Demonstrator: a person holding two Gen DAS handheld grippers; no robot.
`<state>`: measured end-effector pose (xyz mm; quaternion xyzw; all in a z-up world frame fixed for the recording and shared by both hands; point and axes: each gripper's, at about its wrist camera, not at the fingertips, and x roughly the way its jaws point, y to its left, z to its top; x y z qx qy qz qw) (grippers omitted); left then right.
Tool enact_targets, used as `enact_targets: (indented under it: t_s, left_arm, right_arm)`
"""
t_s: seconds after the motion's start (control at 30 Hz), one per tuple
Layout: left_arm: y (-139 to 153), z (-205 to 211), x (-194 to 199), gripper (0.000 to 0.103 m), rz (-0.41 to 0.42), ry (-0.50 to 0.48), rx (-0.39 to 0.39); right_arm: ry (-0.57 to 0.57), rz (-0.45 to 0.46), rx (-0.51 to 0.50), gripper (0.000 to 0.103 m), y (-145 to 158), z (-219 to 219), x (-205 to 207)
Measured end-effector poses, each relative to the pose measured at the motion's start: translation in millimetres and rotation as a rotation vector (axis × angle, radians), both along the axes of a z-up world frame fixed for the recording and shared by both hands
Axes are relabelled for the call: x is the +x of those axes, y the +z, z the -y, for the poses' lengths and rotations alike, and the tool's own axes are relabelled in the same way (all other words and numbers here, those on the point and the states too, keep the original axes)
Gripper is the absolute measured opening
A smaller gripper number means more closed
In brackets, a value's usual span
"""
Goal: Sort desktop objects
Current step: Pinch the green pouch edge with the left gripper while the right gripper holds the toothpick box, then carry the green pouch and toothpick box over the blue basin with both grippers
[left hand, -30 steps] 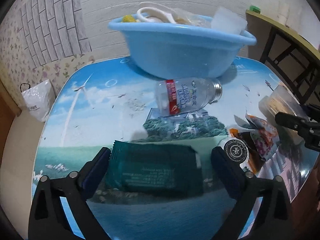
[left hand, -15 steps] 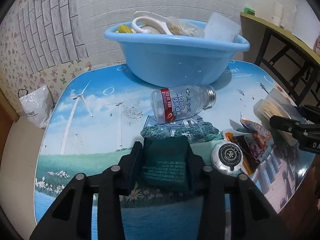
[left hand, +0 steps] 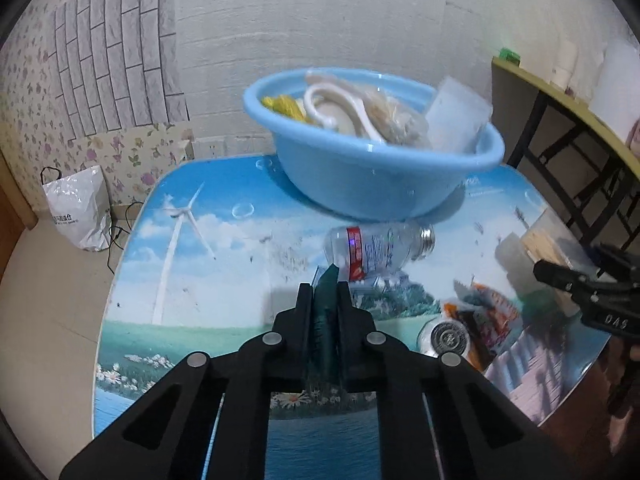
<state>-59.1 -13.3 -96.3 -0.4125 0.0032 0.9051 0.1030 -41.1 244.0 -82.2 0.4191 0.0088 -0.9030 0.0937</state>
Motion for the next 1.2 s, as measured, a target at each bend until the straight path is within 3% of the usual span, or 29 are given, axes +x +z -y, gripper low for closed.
enact_targets:
  t_s: [0.33, 0.53, 1.2]
  left_arm:
    - [64.6, -5.8, -14.1, 0.009, -0.127, -0.01, 0.038]
    - [87.1, -20.1, -41.7, 0.009, -0.167, -0.04, 0.042]
    - [79.1, -55.9, -142.0, 0.01, -0.122, -0.106, 0.031]
  right_arm:
    - [0.023, -0.102, -0.033, 0.062, 46.8, 3.7, -4.9]
    - [0.063, -0.165, -0.037, 0.062, 72.6, 19.9, -23.2]
    - [0.106, -0.184, -0.036, 0.062, 85.0, 43.5, -100.0]
